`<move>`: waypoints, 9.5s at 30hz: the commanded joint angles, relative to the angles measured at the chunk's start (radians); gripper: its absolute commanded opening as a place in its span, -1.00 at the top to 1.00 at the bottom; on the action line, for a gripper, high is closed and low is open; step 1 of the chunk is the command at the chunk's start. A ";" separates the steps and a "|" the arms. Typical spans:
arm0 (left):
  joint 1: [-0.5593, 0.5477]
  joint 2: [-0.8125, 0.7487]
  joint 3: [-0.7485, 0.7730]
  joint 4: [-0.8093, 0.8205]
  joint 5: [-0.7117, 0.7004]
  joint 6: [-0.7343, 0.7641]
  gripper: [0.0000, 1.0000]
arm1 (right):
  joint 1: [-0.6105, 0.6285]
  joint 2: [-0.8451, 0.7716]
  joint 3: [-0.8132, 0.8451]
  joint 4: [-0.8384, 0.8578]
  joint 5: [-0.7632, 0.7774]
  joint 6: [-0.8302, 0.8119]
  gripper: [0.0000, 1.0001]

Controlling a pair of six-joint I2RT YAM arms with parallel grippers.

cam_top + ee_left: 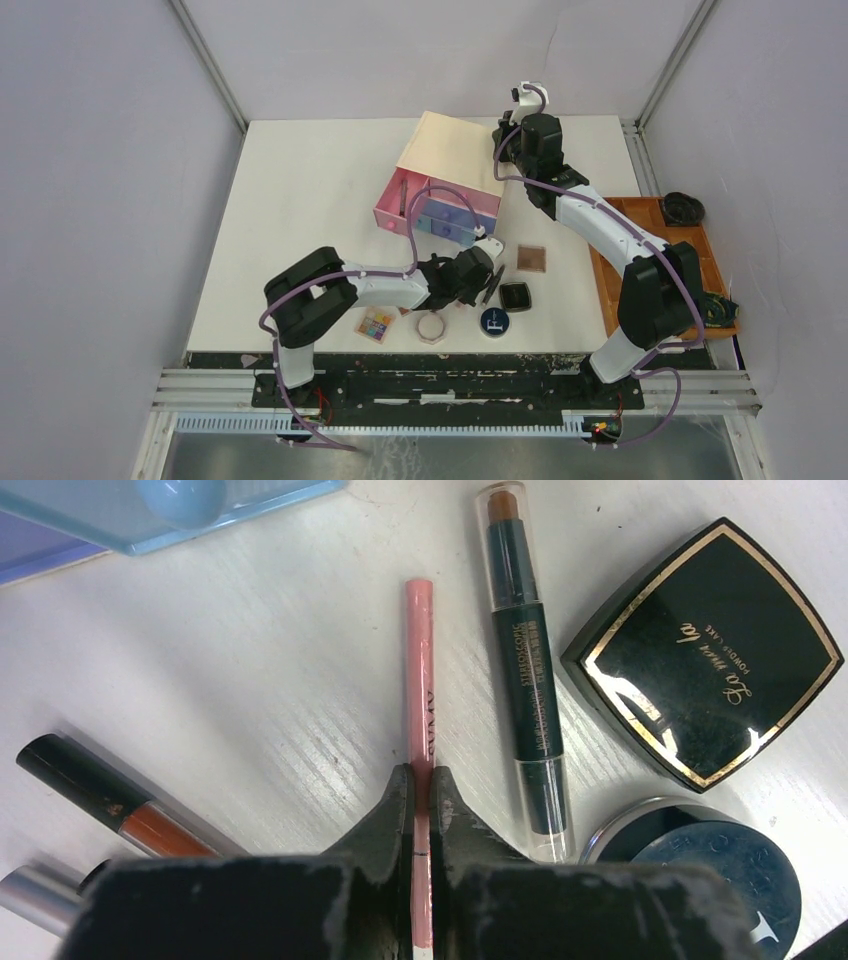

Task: Organize the makeup
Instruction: Pick up the makeup from the center of the board, then place the makeup in the drawer, then pick up the makeup from the center of the board, then place the makeup in the drawer.

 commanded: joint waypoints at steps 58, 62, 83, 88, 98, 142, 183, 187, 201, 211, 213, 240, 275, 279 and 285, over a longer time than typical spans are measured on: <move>0.439 -0.315 0.731 -1.026 0.084 0.380 0.93 | -0.014 0.094 -0.077 -0.325 0.028 -0.007 0.99; 0.439 -0.281 0.792 -1.048 0.079 0.388 0.75 | -0.014 0.092 -0.080 -0.325 0.029 -0.005 0.99; 0.441 -0.182 0.874 -1.128 0.075 0.390 0.20 | -0.016 0.088 -0.084 -0.324 0.039 -0.008 0.99; 0.440 -0.168 0.886 -1.121 0.058 0.387 -0.12 | -0.017 0.089 -0.081 -0.324 0.038 -0.007 0.99; 0.441 -0.287 0.870 -1.066 0.040 0.377 -0.20 | -0.017 0.099 -0.075 -0.324 0.032 -0.006 0.99; -0.102 -0.141 0.058 -0.040 -0.157 -0.100 -0.42 | -0.018 0.106 -0.074 -0.327 0.024 -0.002 0.99; -0.124 0.059 0.018 0.034 -0.244 -0.004 0.94 | -0.019 0.103 -0.080 -0.322 0.023 -0.004 0.99; -0.124 -0.032 0.053 -0.095 -0.233 0.081 0.94 | -0.018 0.101 -0.080 -0.326 0.029 -0.007 0.99; -0.108 -0.438 0.472 -0.693 -0.418 0.260 0.94 | -0.019 0.095 -0.085 -0.320 0.017 0.001 0.99; 0.038 -0.529 0.537 -0.901 -0.500 0.216 0.94 | -0.018 0.091 -0.087 -0.319 0.015 0.004 0.99; 0.072 -0.548 0.537 -0.914 -0.486 0.220 0.94 | -0.017 0.089 -0.086 -0.320 0.015 0.003 0.99; 0.278 -0.342 0.726 -1.123 -0.226 0.416 0.94 | -0.019 0.100 -0.082 -0.321 0.034 -0.003 0.99; 0.312 -0.184 0.878 -1.192 -0.191 0.441 0.63 | -0.024 0.087 -0.094 -0.319 0.048 -0.001 0.99; 0.314 -0.194 0.884 -1.164 -0.223 0.428 0.14 | -0.024 0.090 -0.092 -0.319 0.048 0.000 0.99; 0.317 -0.235 0.882 -1.114 -0.243 0.419 -0.19 | -0.025 0.095 -0.089 -0.317 0.041 0.002 0.99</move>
